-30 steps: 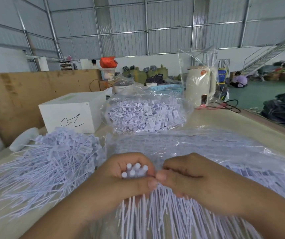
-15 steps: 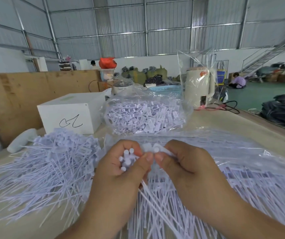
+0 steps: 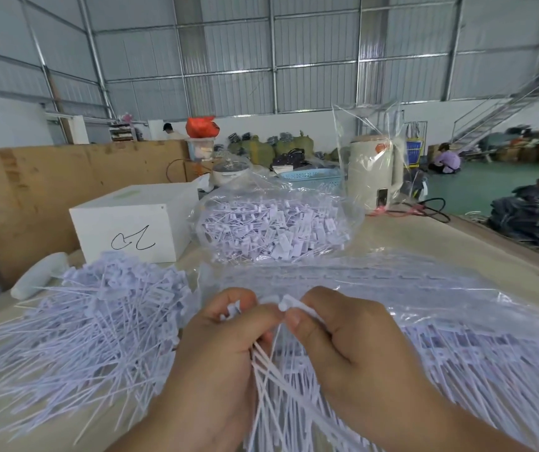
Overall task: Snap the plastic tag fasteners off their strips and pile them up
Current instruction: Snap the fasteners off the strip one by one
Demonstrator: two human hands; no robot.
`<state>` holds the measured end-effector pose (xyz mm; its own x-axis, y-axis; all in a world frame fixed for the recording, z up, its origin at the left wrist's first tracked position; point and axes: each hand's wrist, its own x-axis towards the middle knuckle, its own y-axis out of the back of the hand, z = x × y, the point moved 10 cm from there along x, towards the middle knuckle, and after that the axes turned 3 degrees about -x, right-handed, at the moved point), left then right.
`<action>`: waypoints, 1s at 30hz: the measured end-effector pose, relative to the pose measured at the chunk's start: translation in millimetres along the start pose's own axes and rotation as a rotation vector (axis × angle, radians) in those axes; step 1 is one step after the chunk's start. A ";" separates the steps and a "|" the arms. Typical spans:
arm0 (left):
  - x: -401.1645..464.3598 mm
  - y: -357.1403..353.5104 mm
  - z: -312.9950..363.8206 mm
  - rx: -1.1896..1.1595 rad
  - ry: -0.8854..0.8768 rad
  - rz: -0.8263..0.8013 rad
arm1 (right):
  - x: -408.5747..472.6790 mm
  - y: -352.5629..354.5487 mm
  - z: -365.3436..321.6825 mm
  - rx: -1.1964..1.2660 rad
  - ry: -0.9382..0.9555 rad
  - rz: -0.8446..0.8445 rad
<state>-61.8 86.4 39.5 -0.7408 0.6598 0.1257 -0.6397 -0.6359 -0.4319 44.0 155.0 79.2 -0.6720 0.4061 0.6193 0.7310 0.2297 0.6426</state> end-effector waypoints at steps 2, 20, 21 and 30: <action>7.4 12.2 -1.2 0.012 0.008 0.031 | -1.7 8.5 -12.3 -0.120 0.068 0.088; -5.8 -25.3 3.5 0.365 -0.050 -0.602 | -5.5 -23.0 11.8 0.556 -0.073 -0.524; -5.8 -24.2 2.0 0.331 -0.025 -0.597 | -6.2 -23.2 11.2 0.557 -0.073 -0.526; -17.6 -35.0 -3.7 0.449 0.067 -0.772 | -9.4 -30.7 22.9 0.403 -0.099 -0.552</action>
<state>-25.6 98.6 49.1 -0.0658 0.9819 0.1776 -0.9853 -0.0920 0.1436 30.6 164.4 43.3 -0.9584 0.2095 0.1937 0.2851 0.7292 0.6221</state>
